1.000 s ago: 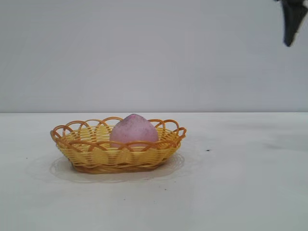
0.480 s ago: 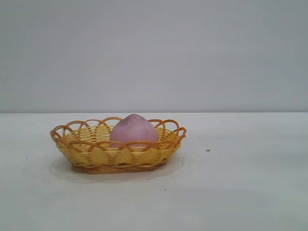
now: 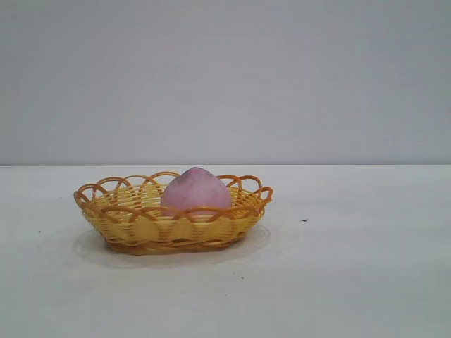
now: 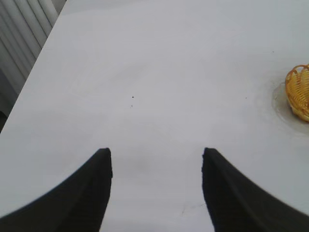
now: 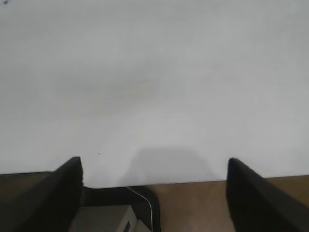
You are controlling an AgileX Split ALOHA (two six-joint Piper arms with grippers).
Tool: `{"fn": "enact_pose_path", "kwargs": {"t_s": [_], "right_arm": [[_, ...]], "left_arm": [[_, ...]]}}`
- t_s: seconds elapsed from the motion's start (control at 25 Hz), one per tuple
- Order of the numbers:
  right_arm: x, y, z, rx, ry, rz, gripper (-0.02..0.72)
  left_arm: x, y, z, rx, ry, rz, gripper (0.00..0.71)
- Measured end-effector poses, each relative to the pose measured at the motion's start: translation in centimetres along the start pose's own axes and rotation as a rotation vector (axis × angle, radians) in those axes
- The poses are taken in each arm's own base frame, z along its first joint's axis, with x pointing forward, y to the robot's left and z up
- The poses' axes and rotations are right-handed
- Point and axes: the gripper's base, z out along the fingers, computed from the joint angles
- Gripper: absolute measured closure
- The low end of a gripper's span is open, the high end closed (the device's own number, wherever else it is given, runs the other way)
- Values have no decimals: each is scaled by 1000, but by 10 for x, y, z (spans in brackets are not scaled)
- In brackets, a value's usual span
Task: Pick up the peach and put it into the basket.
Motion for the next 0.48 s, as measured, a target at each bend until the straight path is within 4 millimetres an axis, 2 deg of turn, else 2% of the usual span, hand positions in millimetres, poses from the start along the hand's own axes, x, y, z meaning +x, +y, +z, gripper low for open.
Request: {"fn": "enact_pose_path", "kwargs": {"t_s": [0.48], "right_arm": [[37,-5,-37,-39,-372,-49,176]], "left_arm": [[0,0,0,0,0,0,307]]}}
